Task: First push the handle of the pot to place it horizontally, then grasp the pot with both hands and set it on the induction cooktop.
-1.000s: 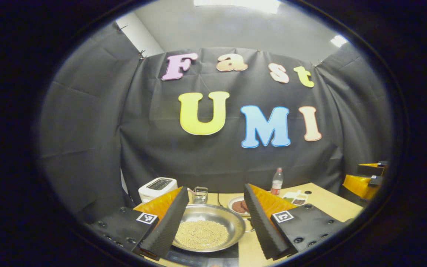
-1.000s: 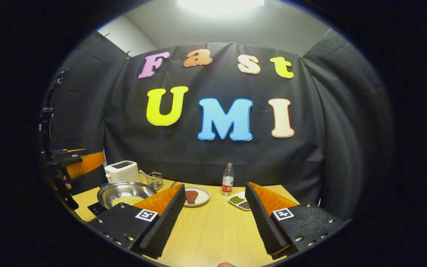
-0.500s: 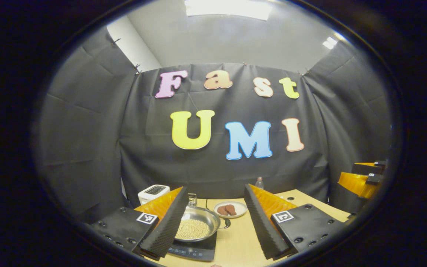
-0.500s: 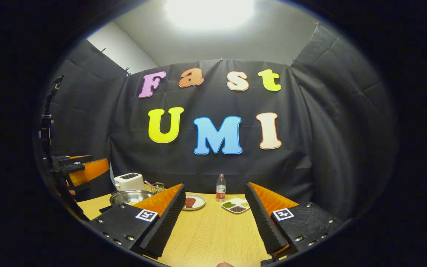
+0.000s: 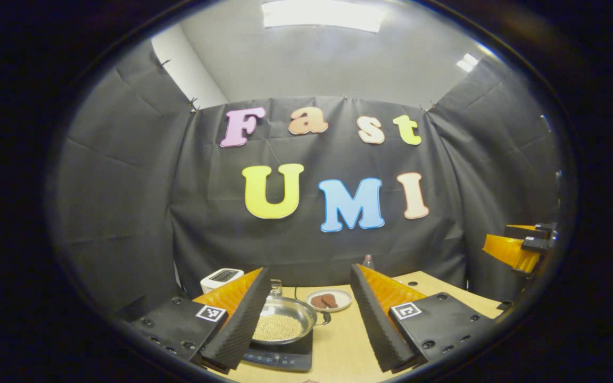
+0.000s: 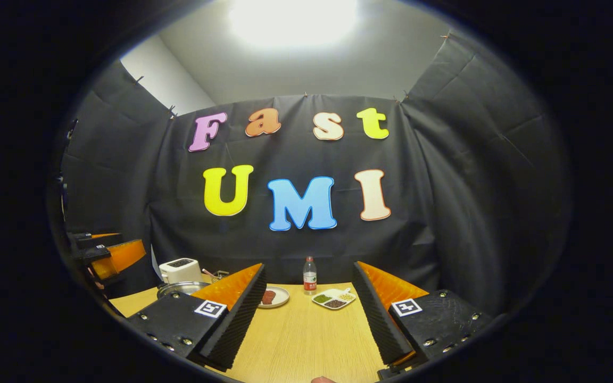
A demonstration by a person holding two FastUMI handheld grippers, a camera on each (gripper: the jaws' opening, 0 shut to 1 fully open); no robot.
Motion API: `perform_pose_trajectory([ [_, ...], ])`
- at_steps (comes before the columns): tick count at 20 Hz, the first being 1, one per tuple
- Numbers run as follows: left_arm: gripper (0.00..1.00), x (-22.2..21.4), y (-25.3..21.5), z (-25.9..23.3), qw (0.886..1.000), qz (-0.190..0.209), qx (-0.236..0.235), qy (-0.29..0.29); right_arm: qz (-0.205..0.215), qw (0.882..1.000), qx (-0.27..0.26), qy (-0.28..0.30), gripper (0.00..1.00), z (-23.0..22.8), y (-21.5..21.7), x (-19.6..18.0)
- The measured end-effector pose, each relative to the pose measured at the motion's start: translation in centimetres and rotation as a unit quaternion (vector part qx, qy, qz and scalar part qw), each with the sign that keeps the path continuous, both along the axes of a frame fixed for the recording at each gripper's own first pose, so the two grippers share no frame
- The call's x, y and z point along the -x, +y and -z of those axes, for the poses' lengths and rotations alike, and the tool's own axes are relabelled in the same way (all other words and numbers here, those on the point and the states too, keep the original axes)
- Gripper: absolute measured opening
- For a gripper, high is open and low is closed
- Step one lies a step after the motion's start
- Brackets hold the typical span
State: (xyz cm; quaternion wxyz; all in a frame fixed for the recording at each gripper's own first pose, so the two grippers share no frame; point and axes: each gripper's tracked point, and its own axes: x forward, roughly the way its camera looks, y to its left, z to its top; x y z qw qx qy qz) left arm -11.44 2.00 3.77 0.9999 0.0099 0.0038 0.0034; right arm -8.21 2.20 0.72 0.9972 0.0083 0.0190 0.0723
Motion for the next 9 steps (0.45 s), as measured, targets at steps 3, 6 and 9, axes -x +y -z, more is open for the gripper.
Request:
perform_pose_trajectory([
  [3,0.99,0.3,0.7,-0.9,1.000,-0.012,-0.004,-0.008,0.004,1.000,-0.008,-0.020,0.97,-1.7,-0.6,-0.3],
  [6,0.99,0.4,1.1,-1.3,1.000,-0.025,0.009,-0.016,0.011,0.999,0.007,-0.034,0.97,-2.4,-1.1,-0.8],
  [9,0.99,0.0,1.1,-1.7,0.999,-0.024,0.011,-0.020,0.009,0.999,-0.002,-0.035,0.97,-2.6,-0.4,-1.1],
])
